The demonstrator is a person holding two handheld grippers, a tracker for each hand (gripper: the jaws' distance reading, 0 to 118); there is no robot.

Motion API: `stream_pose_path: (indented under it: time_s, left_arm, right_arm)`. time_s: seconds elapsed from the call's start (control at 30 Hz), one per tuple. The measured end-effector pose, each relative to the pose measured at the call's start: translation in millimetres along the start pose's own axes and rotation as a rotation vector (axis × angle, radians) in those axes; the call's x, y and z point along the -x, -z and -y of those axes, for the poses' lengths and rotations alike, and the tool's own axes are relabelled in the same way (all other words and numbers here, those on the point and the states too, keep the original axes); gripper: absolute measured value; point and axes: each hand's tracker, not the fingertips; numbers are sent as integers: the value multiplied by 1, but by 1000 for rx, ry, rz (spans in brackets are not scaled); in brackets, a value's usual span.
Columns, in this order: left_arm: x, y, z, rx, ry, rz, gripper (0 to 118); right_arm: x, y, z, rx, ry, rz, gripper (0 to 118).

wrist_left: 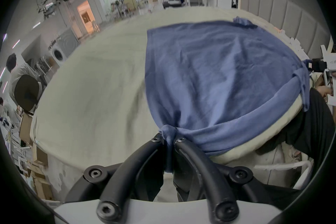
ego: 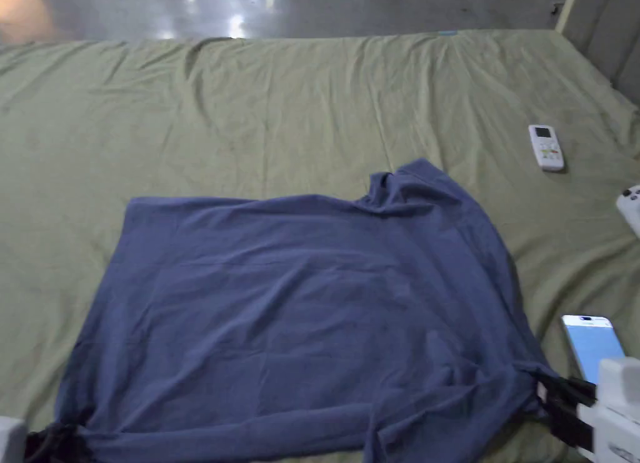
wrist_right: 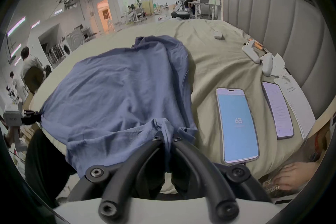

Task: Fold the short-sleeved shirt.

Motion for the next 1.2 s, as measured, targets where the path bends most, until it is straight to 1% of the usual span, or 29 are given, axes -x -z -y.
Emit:
stream_pose_path:
  time_s: [0.1,0.13,0.17,0.27,0.37,0.43,0.5,0.63,0.7,0.73,0.77,0.8,0.83,0.87,0.9,1.0,1.03,1.07,1.1,1.13,1.2]
  left_arm:
    - [16,-20,-11,-118,-87,34,8]
    - [25,-21,-18,-142,-132,50,8]
    - [32,-19,-29,-146,-175,70,8]
    - [56,4,-65,-168,-288,110,8]
    - [68,39,-106,-151,-313,98,8]
    - [73,68,-128,-101,-355,113,8]
    - [70,94,-146,-74,-381,115,8]
    - [61,142,-167,15,-328,68,8]
    - [58,160,-170,34,-319,59,10]
    - [58,168,-170,50,-327,58,20]
    - [61,177,-169,70,-337,60,49]
    - [62,181,-167,79,-342,65,76]
    - [63,183,-164,81,-341,71,95]
    - [63,179,-163,80,-339,71,101]
    - [63,170,-162,51,-334,68,100]
    - [66,122,-164,-123,-316,96,100]
    - [63,95,-166,-174,-327,119,100]
    - [64,75,-167,-203,-348,164,99]
    - [63,52,-167,-254,-372,197,99]
    - [60,28,-167,-318,-374,196,99]
    - [48,-24,-166,-434,-328,164,99]
  right_arm:
    - [-6,-15,-5,-62,61,-21,4]
    - [-9,-15,-10,-75,89,-38,4]
    - [-11,-11,-19,-62,101,-65,4]
    - [-11,9,-54,-62,62,-31,4]
    - [-10,41,-98,-62,122,-25,4]
    - [-5,68,-123,-42,109,19,4]
    - [1,95,-142,-8,97,35,4]
    - [6,146,-153,93,52,82,4]
    - [5,158,-149,103,60,90,4]
    - [0,163,-146,119,72,84,5]
    - [-3,167,-143,126,75,78,13]
    - [-5,169,-140,131,80,78,26]
    - [-6,168,-138,120,80,82,45]
    - [-11,166,-139,99,72,104,64]
    - [-14,159,-142,92,71,115,69]
    - [-18,118,-144,-60,116,93,70]
    - [-16,98,-144,-118,126,81,71]
    - [-12,79,-144,-171,129,73,77]
    - [-7,57,-143,-213,126,57,79]
    - [-1,37,-142,-249,134,26,79]
    - [12,-5,-138,-331,150,-44,79]
